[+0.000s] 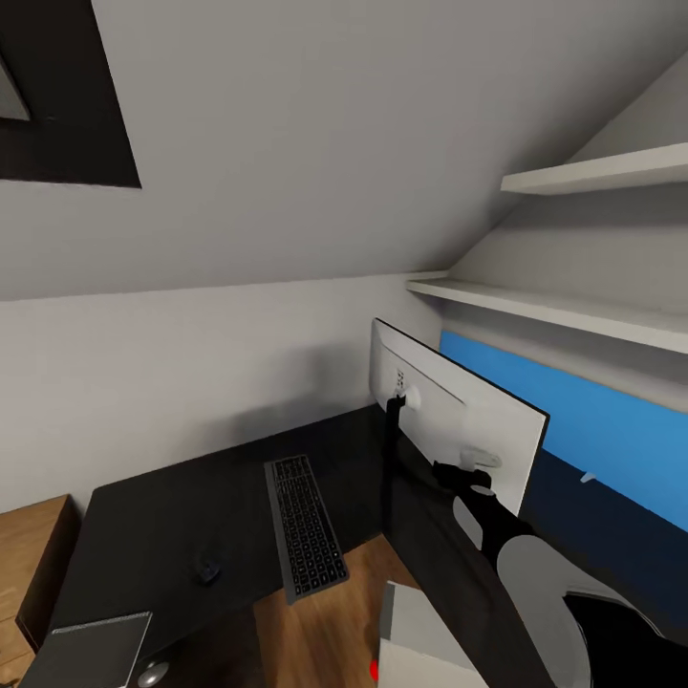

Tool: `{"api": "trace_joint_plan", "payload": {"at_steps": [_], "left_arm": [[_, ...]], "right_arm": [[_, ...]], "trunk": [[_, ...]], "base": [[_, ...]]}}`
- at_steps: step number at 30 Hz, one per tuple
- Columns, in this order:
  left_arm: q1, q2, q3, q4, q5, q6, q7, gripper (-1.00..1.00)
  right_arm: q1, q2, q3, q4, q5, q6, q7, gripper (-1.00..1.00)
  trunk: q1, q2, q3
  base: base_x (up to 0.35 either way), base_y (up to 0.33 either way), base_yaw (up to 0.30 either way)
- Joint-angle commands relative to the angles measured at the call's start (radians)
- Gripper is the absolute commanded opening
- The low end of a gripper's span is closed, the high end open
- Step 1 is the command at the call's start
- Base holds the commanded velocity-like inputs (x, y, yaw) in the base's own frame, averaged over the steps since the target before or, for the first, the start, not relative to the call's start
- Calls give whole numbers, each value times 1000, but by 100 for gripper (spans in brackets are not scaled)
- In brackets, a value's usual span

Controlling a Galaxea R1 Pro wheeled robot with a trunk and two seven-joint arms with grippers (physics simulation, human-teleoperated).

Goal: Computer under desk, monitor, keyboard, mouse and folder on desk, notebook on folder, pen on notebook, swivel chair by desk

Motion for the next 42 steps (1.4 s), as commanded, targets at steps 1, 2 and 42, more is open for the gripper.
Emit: {"api": "trace_joint_plan", "payload": {"at_steps": [1,2,42], "left_arm": [[1,1,-8,-1,10,-2,5,100],[0,1,-8,-1,10,-2,5,100],[1,-1,-4,43,10,0,4,100]], "right_arm": [[-1,1,-5,1,1,-3,0,100],[-1,2,-5,1,2,-3,2,100],[0,-2,-1,28,49,-3,191,100]], "trunk": [[0,-1,-2],[0,-1,-2],[0,-1,-2]], "base": [[23,0,0],[19,0,0],[43,0,0]]}}
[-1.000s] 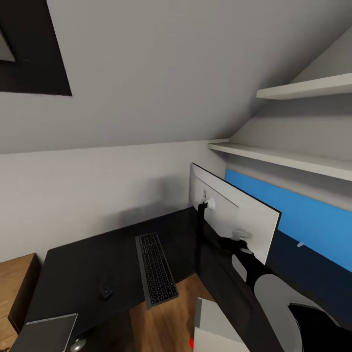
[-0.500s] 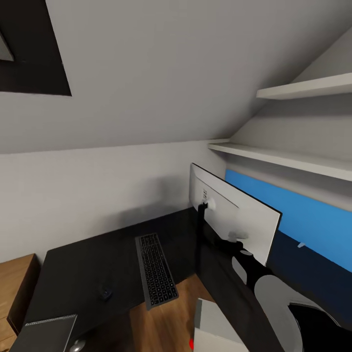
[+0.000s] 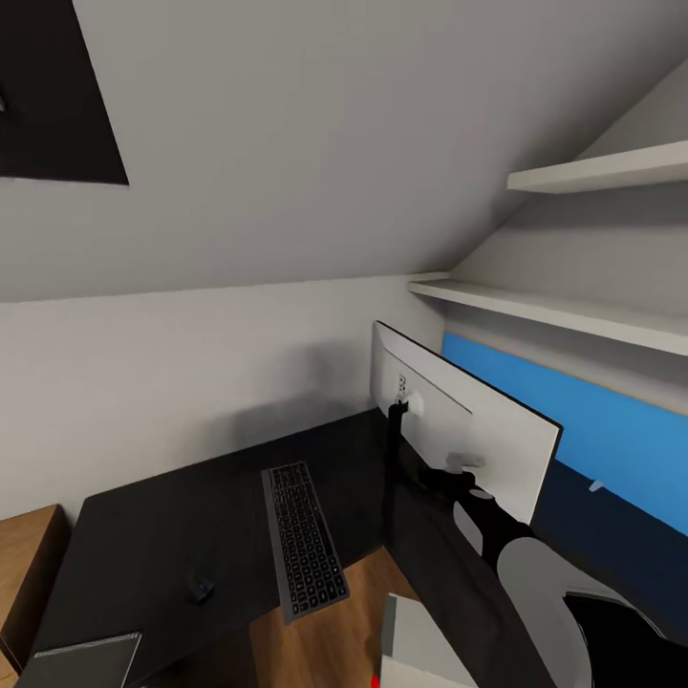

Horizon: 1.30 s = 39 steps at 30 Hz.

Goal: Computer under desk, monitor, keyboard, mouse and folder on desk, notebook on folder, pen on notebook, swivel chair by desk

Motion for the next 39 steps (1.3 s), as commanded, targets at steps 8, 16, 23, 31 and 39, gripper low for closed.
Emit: {"api": "trace_joint_plan", "payload": {"at_steps": [8,16,23,31,39], "left_arm": [[0,1,-8,-2,10,-3,3,100],[0,-1,-10,-1,8,-4,3,100],[0,-1,-8,-1,10,-3,5,100],[0,2,-2,-1,13,2,7,100],[0,2,-2,0,13,3,6,100]], "right_arm": [[-1,1,-8,1,5,-4,-1,100],[-1,1,-8,1,5,-3,-1,100],[-1,1,-8,1,5,-4,-2,100],[-1,1,-8,0,5,-3,-6,100],[-1,2,-8,-1,5,-4,-6,100]], "trunk": [[0,-1,-2],[0,-1,-2],[0,-1,-2],[0,-1,-2],[0,-1,-2]], "base": [[145,-47,0],[154,-54,0],[199,-51,0],[11,-5,0],[0,0,2]]}}
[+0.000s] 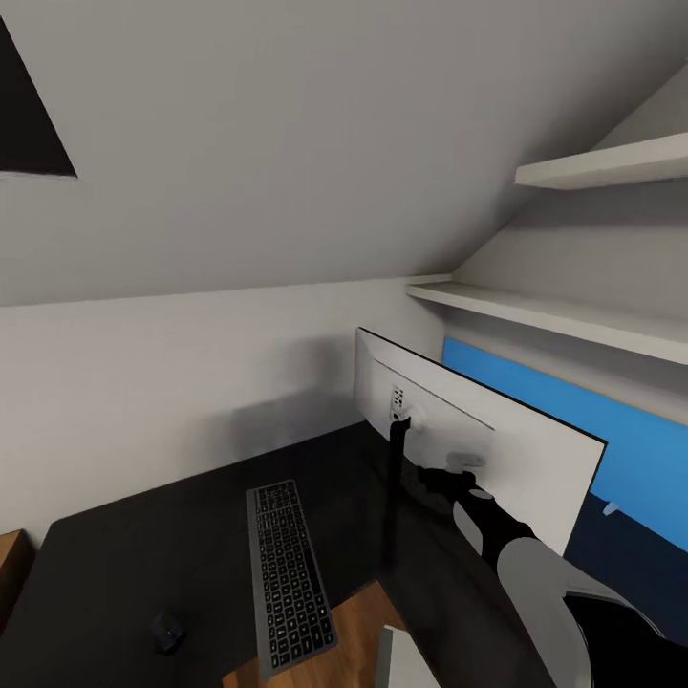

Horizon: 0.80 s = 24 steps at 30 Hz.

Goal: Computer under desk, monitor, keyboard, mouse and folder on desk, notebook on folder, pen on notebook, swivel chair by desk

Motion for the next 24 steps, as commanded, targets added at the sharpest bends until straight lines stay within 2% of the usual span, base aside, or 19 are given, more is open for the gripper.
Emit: {"api": "trace_joint_plan", "payload": {"at_steps": [1,7,20,24], "left_arm": [[0,1,-8,-2,10,-2,4,100],[0,1,-8,-2,10,-2,4,100],[1,0,-7,-1,11,-2,4,100],[0,-1,-7,-1,11,-1,4,100]], "right_arm": [[-1,1,-7,1,6,-4,0,100],[-1,2,-7,2,6,-9,0,100],[-1,1,-7,3,6,-25,0,100],[-1,0,-7,3,6,-25,0,100]], "trunk": [[0,-1,-1],[0,-1,1],[0,-1,9],[0,-1,10]], "base": [[0,0,66],[0,0,155],[0,0,230],[0,0,48]]}}
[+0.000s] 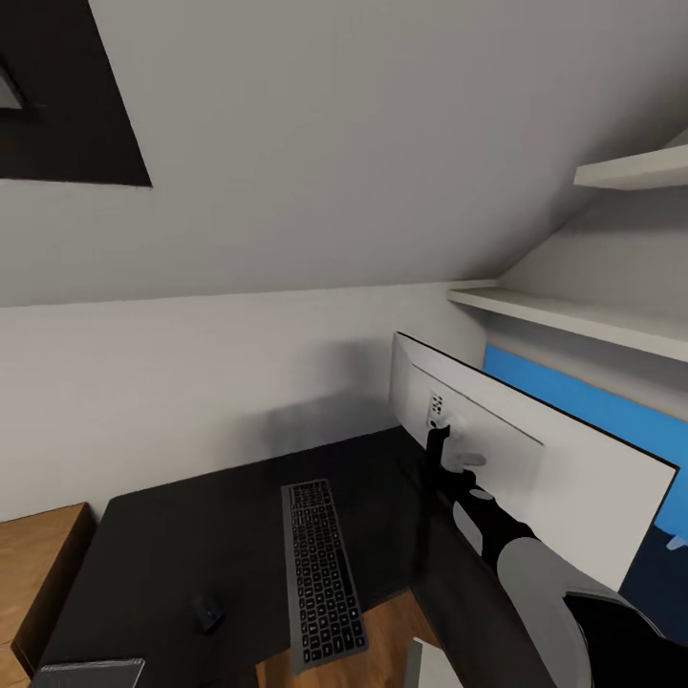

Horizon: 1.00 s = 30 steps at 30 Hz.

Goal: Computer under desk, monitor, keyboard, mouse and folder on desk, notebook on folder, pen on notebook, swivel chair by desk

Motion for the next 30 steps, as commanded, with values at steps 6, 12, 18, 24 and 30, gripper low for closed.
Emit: {"api": "trace_joint_plan", "payload": {"at_steps": [6,12,18,24,30], "left_arm": [[1,-1,-8,-2,10,-1,4,100],[1,-1,-8,-2,10,-2,3,100],[1,-1,-8,-2,10,-2,3,100],[1,-1,-8,-2,10,-2,2,100],[1,-1,-9,-2,10,-2,2,100]], "right_arm": [[-1,1,-7,1,6,-6,1,100],[-1,1,-7,1,6,-8,1,100],[-1,1,-7,1,5,-8,1,100],[-1,1,-7,1,5,-8,1,100],[-1,1,-7,1,5,-8,1,100]], "trunk": [[0,-1,-1],[0,-1,-1],[0,-1,-1],[0,-1,-1],[0,-1,-1]], "base": [[0,0,7],[0,0,1],[0,0,0],[0,0,0],[0,0,0]]}}
